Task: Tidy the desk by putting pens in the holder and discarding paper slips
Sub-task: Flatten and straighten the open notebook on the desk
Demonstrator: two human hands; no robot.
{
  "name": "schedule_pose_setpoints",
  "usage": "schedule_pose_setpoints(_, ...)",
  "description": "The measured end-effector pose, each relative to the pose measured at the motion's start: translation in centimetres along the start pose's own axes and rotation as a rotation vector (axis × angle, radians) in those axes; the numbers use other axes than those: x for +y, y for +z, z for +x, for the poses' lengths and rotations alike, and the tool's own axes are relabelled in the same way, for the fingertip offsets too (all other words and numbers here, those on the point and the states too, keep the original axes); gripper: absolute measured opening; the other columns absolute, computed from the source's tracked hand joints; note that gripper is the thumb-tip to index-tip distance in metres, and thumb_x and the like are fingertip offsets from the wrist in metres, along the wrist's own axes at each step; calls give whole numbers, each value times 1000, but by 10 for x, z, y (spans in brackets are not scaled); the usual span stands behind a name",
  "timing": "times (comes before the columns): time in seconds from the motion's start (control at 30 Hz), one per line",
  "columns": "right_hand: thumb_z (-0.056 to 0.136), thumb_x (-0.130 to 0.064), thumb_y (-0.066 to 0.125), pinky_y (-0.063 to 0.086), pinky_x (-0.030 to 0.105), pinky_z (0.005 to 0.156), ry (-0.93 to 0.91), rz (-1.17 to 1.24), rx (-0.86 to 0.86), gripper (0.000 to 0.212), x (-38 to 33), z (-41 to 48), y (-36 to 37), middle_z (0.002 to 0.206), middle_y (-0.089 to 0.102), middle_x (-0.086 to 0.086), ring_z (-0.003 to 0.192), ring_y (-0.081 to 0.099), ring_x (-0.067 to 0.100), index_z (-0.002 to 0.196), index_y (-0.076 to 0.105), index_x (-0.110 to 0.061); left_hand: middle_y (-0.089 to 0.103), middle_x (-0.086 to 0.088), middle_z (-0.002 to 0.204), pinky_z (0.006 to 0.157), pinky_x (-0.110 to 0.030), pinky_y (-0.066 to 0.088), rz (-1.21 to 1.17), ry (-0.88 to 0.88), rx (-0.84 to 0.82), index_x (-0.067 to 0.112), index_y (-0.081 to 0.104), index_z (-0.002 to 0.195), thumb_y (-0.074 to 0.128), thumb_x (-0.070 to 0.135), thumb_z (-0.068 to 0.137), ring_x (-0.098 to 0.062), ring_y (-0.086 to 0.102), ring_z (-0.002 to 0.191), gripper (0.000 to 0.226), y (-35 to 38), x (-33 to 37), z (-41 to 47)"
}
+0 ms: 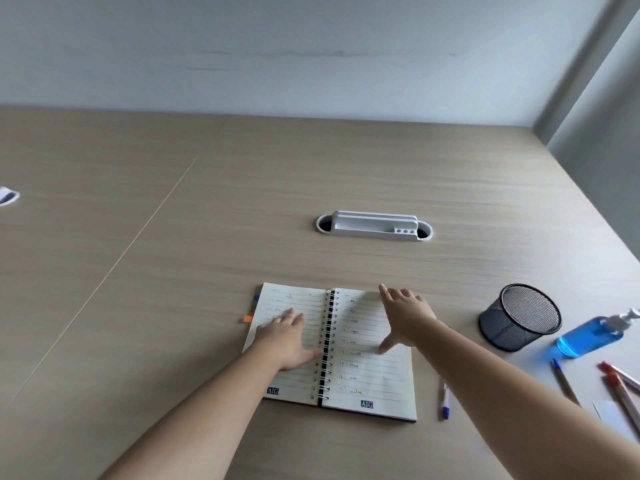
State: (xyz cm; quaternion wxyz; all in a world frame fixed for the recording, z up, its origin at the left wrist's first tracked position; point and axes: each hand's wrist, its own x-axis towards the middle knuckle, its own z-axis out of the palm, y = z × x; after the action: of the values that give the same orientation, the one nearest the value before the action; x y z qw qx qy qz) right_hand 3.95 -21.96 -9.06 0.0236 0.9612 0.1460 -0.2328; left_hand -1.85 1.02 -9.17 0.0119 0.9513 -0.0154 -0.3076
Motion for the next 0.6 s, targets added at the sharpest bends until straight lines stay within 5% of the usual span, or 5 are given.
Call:
schedule_pose_setpoints(0.3,61,-58,74,18,46,119,30,-97,11,128,-5,-10,4,160,8,10,146,13,27,148,-5,-6,-10,-3,162,122,-45,14,-17,-4,-10,22,-2,152,34,74,83,-21,0,150,94,4,-1,1)
schedule_pose_setpoints(0.43,65,-56,72,6,52,120,29,-147,45,123,-8,-14,3,157,19,12,145,17,28,148,-4,-8,-12,-1,162,121,-47,15,-41,-9,-10,23,-4,152,34,74,82,-20,-1,150,94,7,-2,0)
schedule_pose_setpoints(0.53,70,-51,72,21,48,116,30,-39,246,104,-7,-19,2,142,46,8,131,42,27,147,12,-18,-12,0,162,121,-48,16,-51,-7,-9,24,-4,152,35,74,82,-20,-2,150,94,8,-3,0)
schedule_pose_setpoints(0.6,74,-49,68,43,40,96,155,295,379,77,-1,-21,2,123,62,8,111,59,28,138,34,-21,-12,0,162,121,-47,15,-66,0,0,24,-4,152,36,72,83,-19,-2,150,93,9,-3,-1)
